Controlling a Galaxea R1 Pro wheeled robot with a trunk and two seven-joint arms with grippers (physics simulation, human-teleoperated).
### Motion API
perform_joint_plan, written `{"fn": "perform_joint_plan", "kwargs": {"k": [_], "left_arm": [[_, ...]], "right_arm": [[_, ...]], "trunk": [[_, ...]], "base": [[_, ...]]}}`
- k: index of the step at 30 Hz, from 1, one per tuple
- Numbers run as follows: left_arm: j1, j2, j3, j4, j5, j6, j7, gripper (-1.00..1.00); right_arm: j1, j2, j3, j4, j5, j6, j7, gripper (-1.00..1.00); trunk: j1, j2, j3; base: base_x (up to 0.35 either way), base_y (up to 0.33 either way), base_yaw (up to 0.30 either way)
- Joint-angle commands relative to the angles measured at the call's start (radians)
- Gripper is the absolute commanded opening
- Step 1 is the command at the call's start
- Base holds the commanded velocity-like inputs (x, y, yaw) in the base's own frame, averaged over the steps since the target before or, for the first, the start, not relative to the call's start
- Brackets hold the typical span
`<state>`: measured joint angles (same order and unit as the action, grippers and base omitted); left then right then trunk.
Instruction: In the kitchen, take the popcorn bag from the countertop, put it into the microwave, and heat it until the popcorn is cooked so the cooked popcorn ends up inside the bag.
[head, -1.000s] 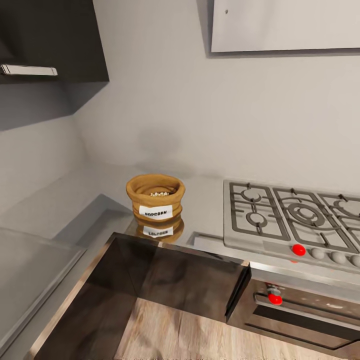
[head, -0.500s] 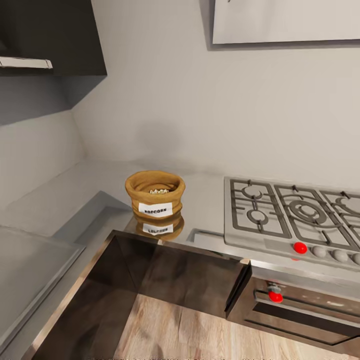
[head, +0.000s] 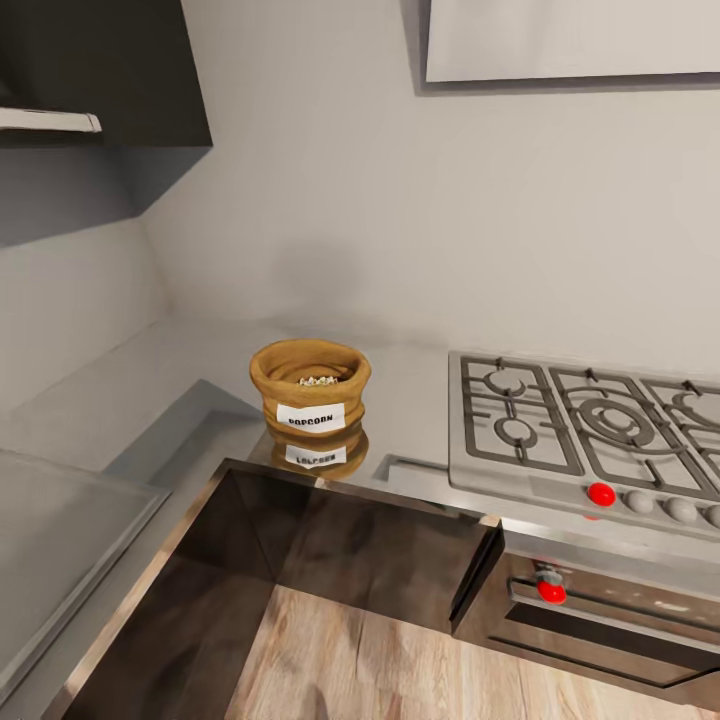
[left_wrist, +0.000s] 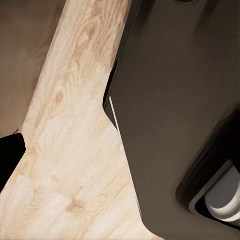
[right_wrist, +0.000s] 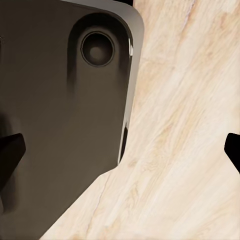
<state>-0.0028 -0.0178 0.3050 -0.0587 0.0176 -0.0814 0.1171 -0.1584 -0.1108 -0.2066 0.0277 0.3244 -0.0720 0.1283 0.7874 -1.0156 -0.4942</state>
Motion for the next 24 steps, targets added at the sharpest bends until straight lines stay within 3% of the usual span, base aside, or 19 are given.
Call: {"fn": "perform_joint_plan", "kwargs": {"k": [1,13,24], "left_arm": [[0.000,0.000,0.002,0.000,0.000,-0.003,0.003,1.00],[0.000,0.001,0.002,0.000,0.000,-0.003,0.003,1.00],[0.000,0.001,0.002,0.000,0.002,-0.004,0.003,1.00]], "right_arm": [[-0.001,0.001,-0.009,0.003,0.010,-0.006,0.002,1.00],[-0.001,0.002,-0.010,0.003,0.008,-0.001,0.002,1.00],[-0.001,0.002,-0.011,0.003,0.007,-0.006,0.002,1.00]], "trunk": [[0.000,-0.001,-0.001],[0.000,-0.001,-0.001],[0.000,-0.001,-0.001]], "base": [[0.000,0.000,0.000],[0.000,0.000,0.003],[0.000,0.000,0.220]]}}
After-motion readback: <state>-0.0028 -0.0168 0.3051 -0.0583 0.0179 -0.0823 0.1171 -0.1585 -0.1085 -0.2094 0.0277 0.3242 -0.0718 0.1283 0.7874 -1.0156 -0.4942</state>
